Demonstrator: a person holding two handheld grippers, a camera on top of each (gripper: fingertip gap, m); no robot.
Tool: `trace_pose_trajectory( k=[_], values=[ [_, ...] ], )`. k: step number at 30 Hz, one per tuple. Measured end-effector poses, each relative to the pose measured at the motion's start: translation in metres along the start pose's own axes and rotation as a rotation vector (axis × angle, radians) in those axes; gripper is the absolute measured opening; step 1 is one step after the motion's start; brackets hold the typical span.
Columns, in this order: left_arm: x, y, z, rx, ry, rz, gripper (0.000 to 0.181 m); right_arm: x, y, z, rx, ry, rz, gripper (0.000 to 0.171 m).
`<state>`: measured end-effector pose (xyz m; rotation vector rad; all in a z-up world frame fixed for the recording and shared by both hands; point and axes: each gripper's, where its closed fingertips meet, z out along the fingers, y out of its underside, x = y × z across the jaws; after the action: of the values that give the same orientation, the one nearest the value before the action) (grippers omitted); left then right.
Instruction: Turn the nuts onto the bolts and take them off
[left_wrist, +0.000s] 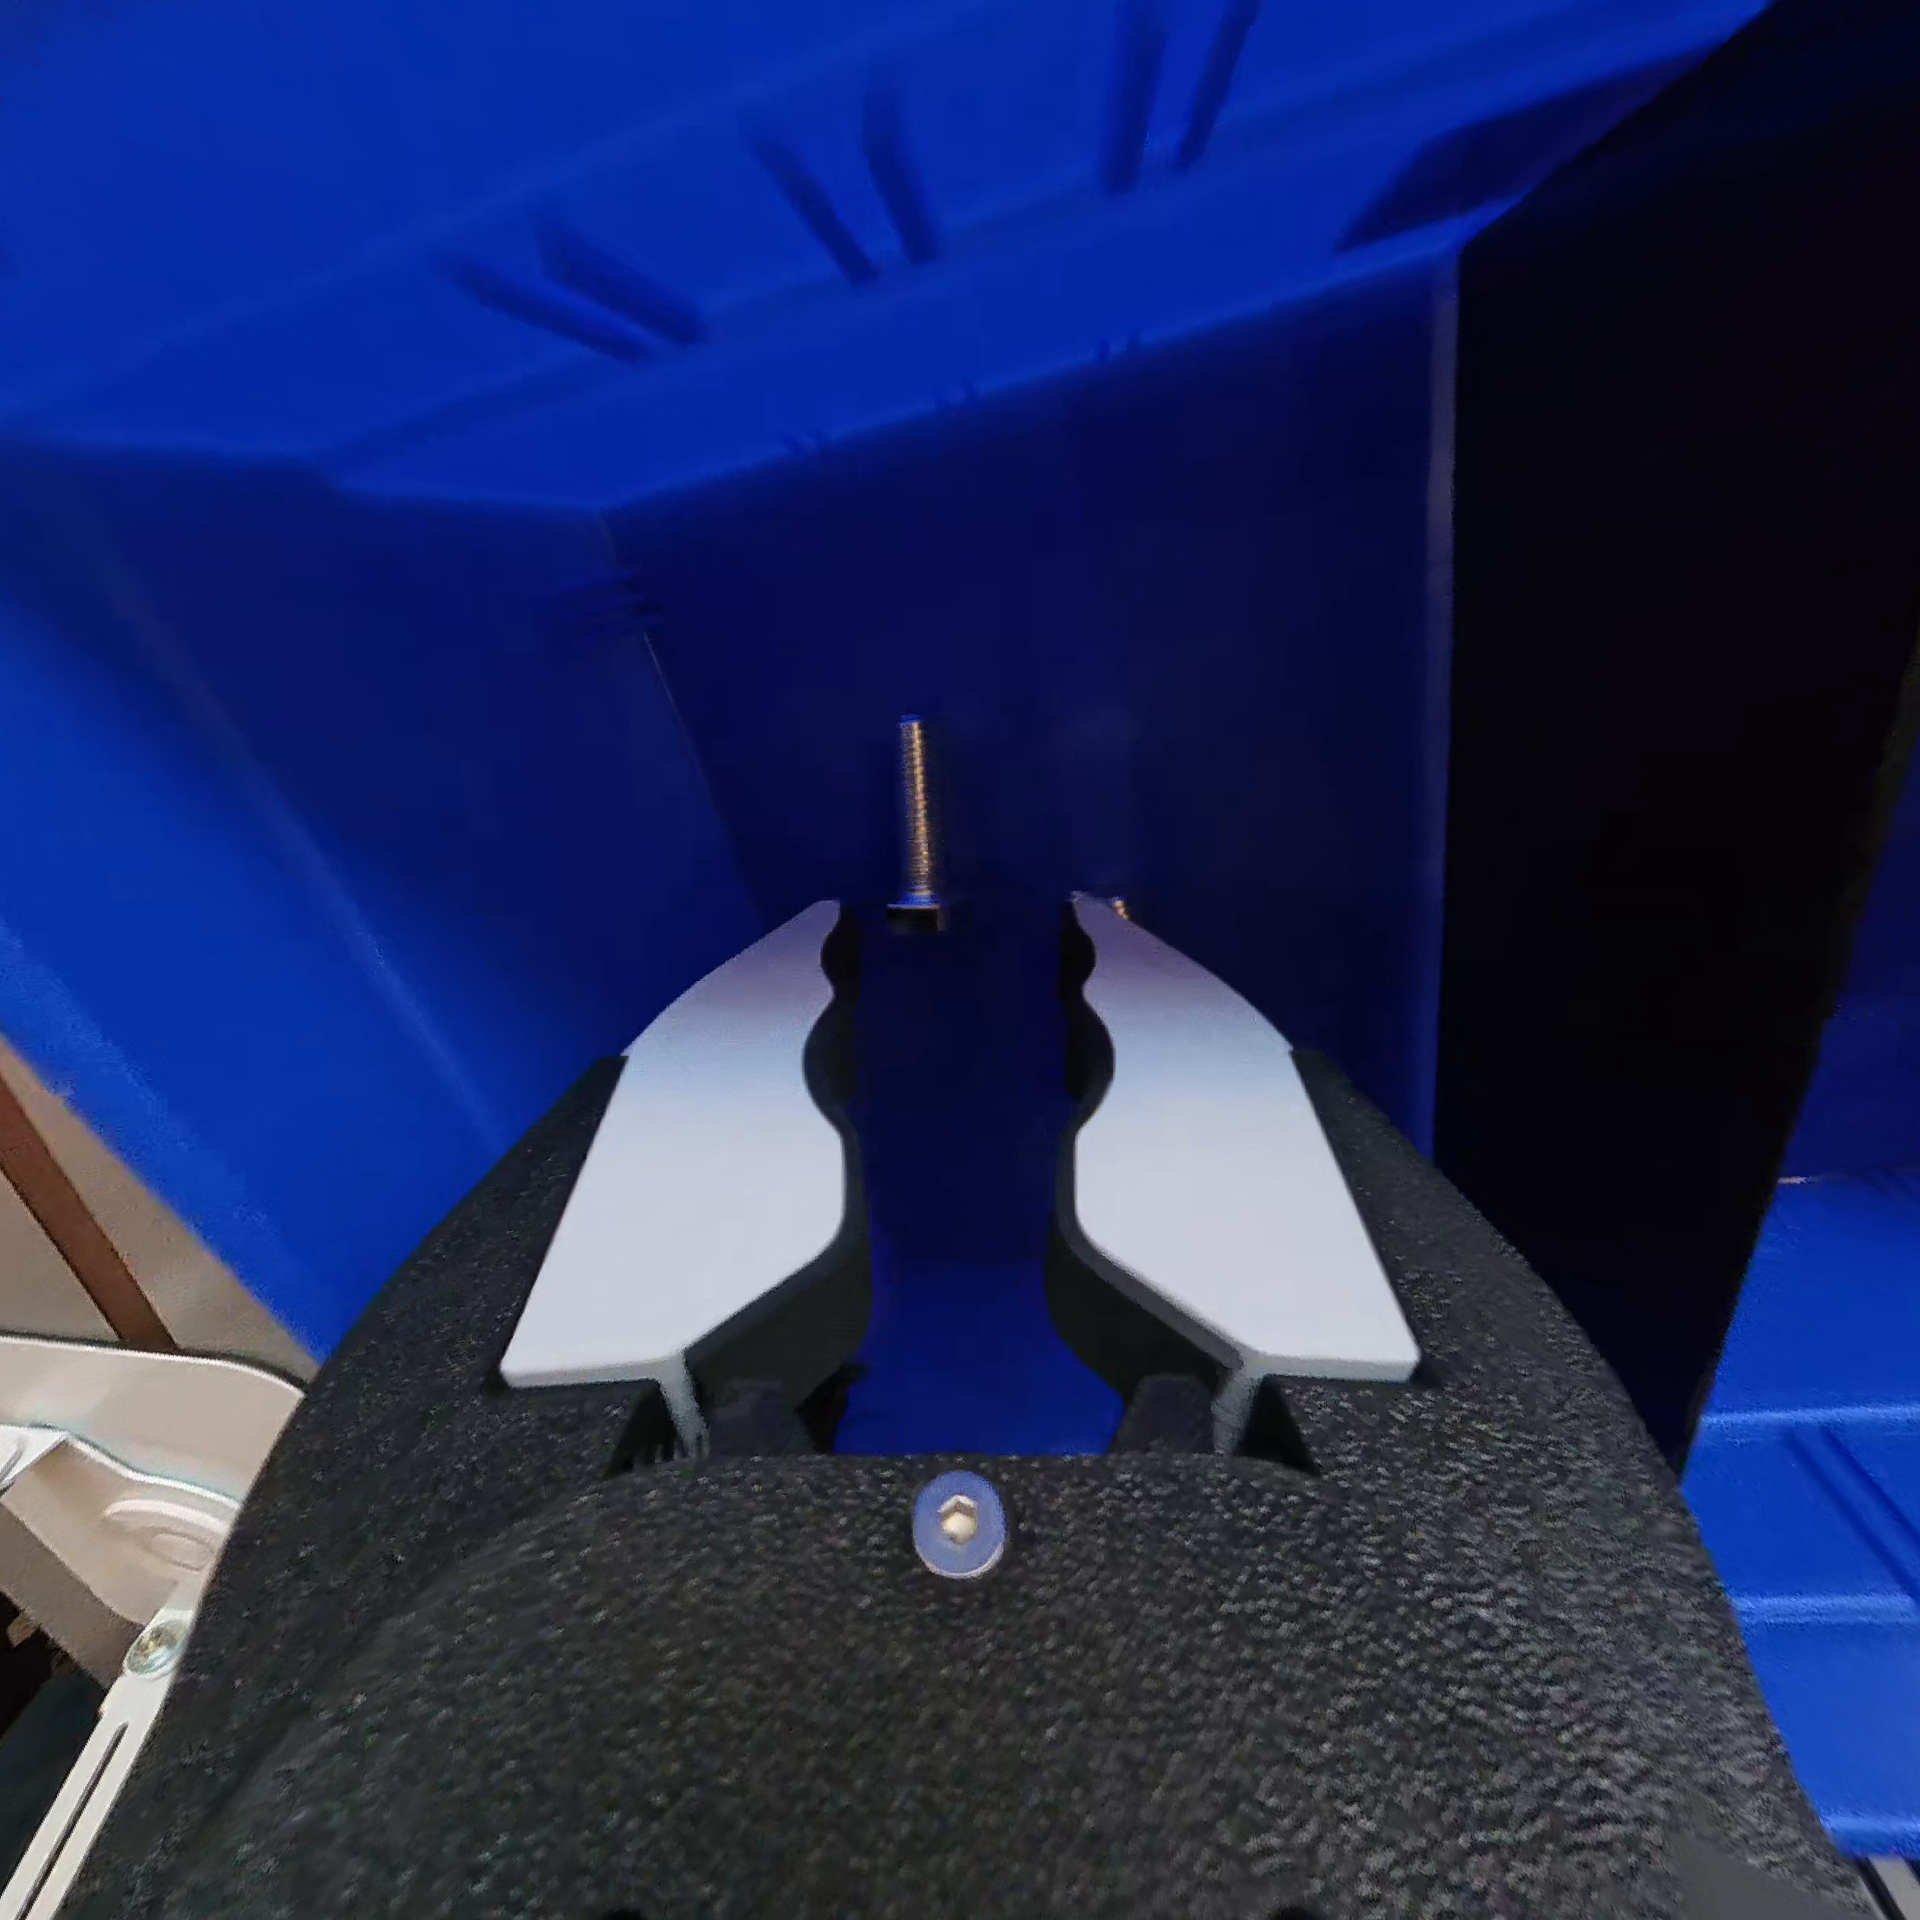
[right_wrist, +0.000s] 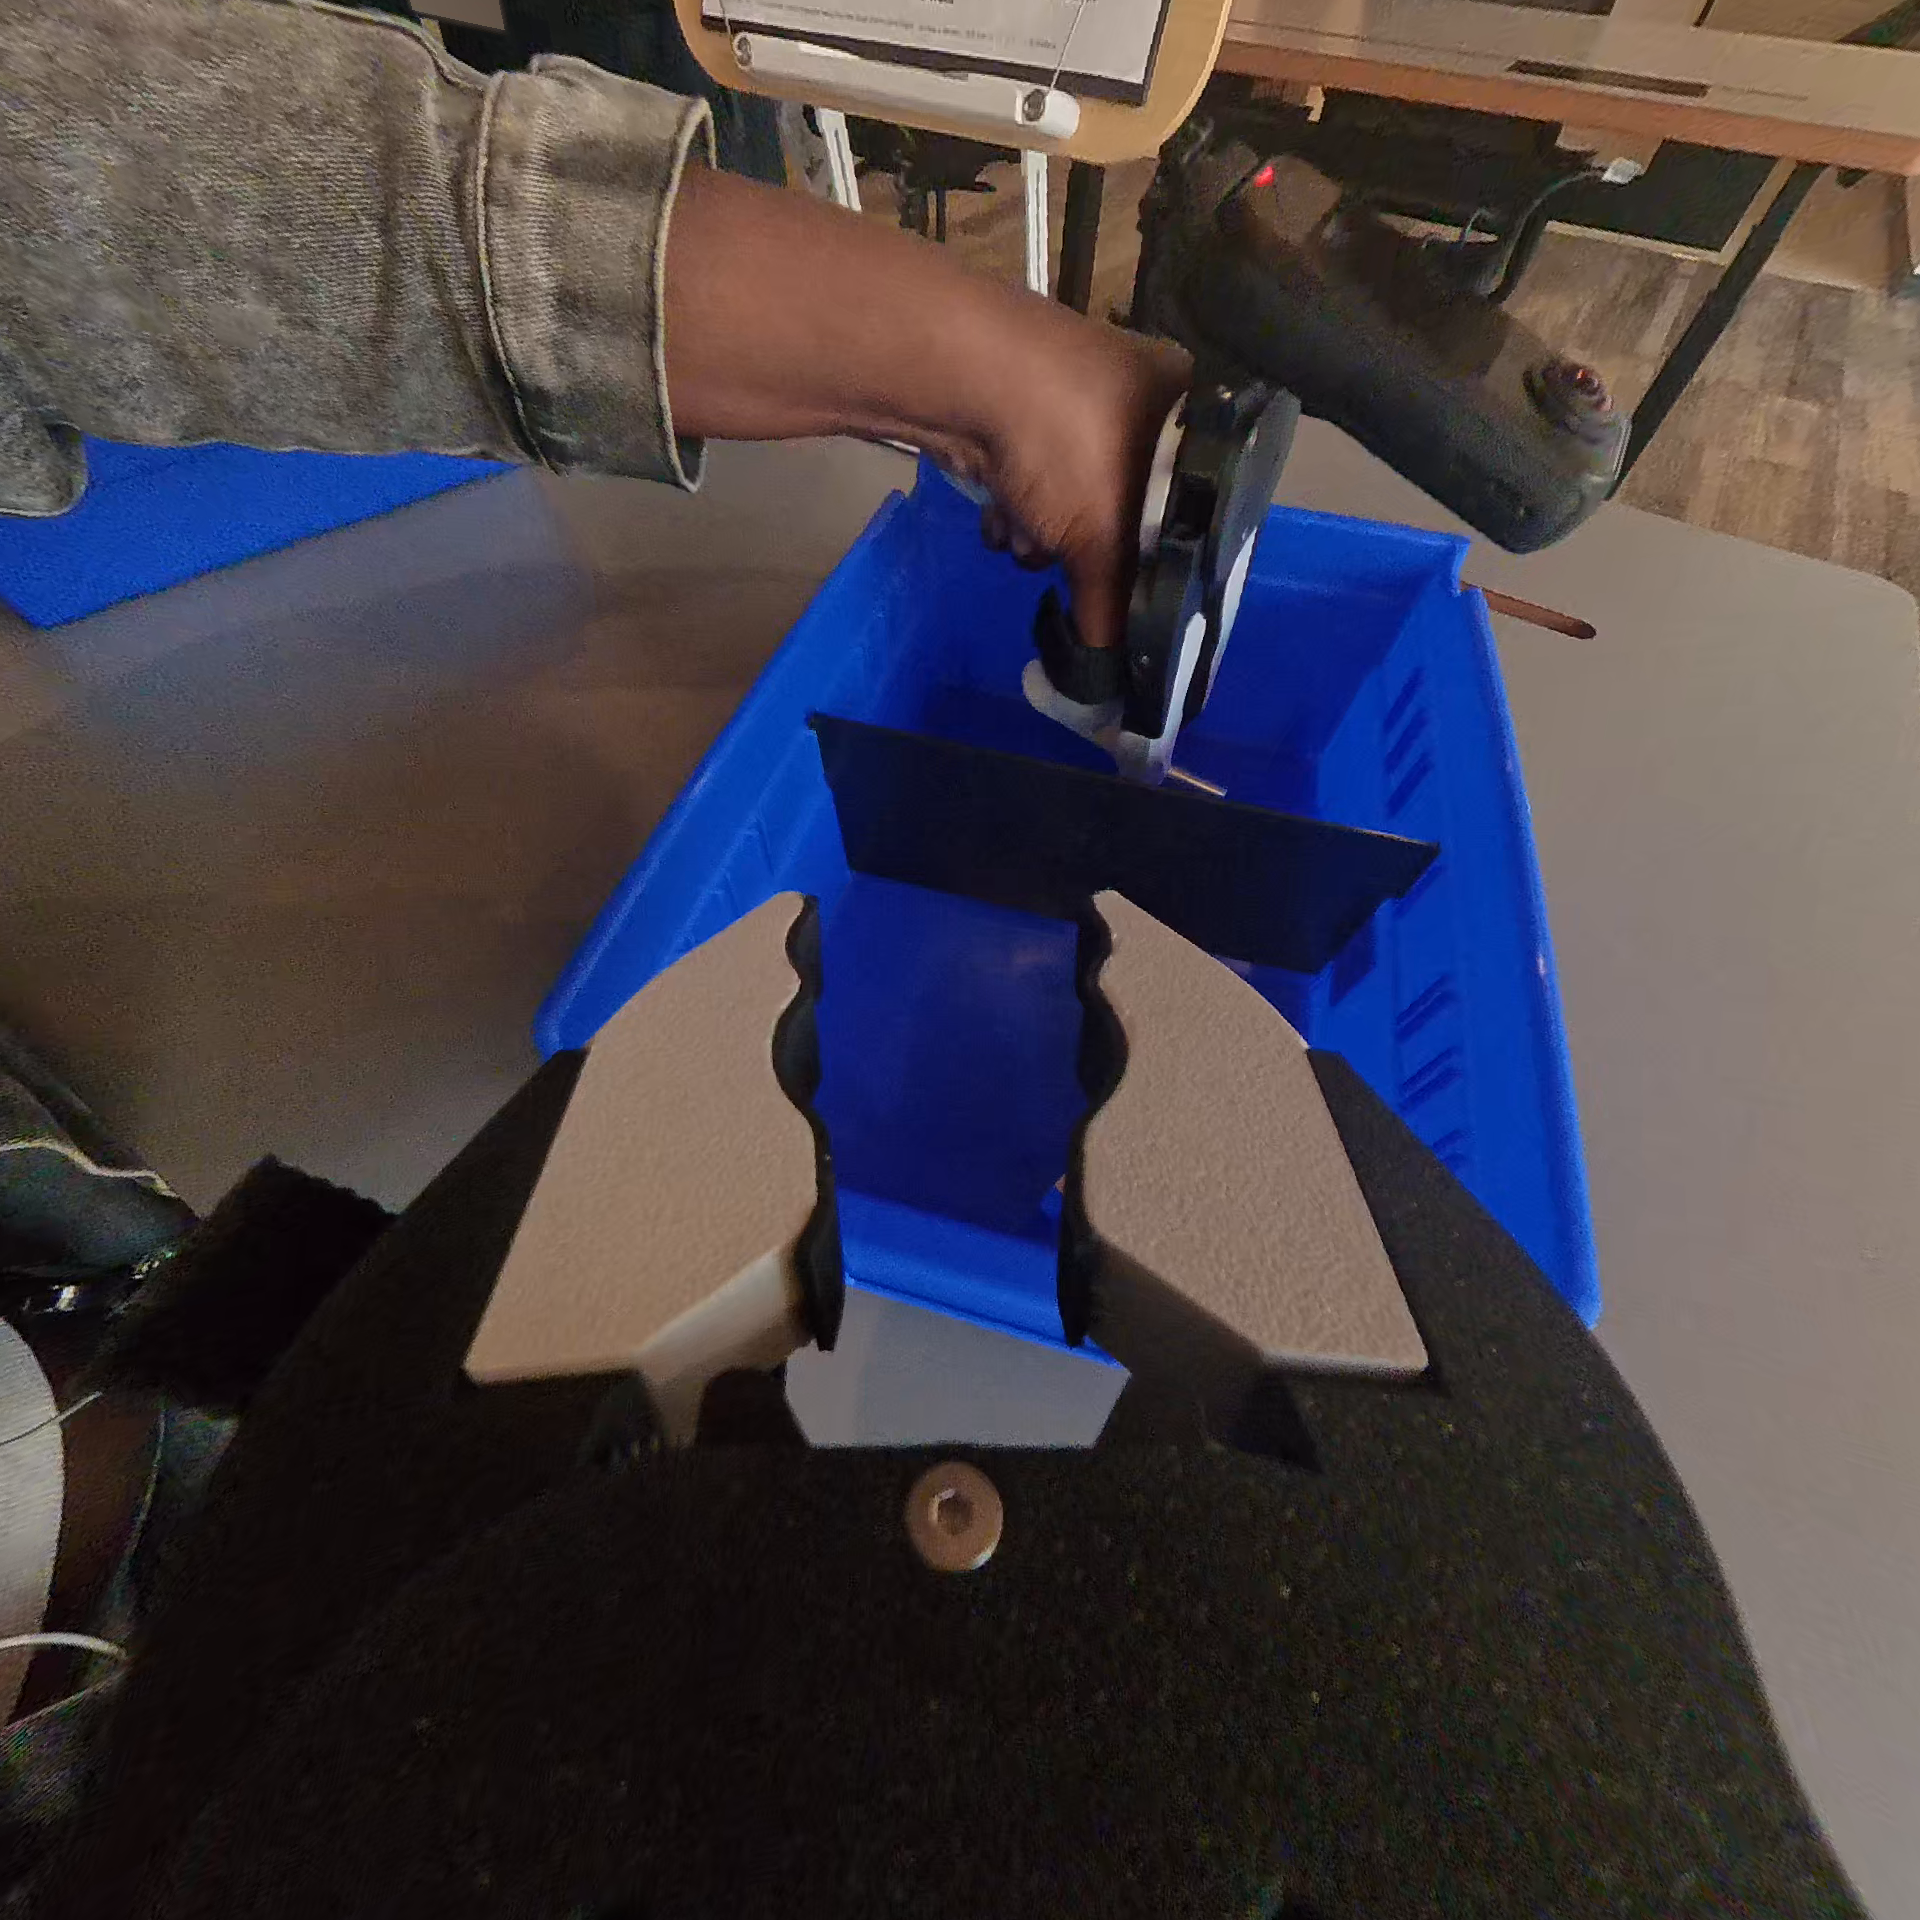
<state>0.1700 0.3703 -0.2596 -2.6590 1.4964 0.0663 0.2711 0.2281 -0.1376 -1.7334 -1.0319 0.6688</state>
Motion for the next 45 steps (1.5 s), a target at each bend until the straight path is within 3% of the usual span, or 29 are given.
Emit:
trace_pose_trajectory(
  k=[4,8,12,17,23,33,40,45],
  values=[
    [0.005,-0.002,-0.017,0.059,0.032,-0.004,0.044,0.0,-0.002,-0.001,0.003,0.005,-0.005,0.047],
    [0.019,-0.015,-0.056,0.231,0.096,-0.025,0.048,-0.001,-0.005,-0.003,0.019,0.011,-0.006,0.047],
    [0.027,-0.02,-0.117,0.518,0.086,-0.046,0.047,-0.004,-0.01,-0.002,0.037,0.013,-0.014,0.047],
    [0.028,0.004,-0.213,0.986,-0.079,-0.067,0.047,-0.014,-0.024,0.004,0.066,0.015,-0.057,0.052],
    [0.039,0.085,-0.282,1.309,-0.264,-0.124,0.051,-0.041,-0.051,0.013,0.12,-0.017,-0.094,0.056],
    [0.059,0.258,-0.313,1.597,-0.481,-0.409,0.06,-0.099,-0.1,0.057,0.211,-0.108,-0.186,0.063],
    [0.069,0.38,-0.304,1.589,-0.703,-0.564,0.073,-0.127,-0.113,0.09,0.237,-0.135,-0.186,0.063],
    [0.073,0.445,-0.291,1.57,-0.795,-0.638,0.075,-0.142,-0.111,0.109,0.219,-0.16,-0.176,0.062]
  ],
)
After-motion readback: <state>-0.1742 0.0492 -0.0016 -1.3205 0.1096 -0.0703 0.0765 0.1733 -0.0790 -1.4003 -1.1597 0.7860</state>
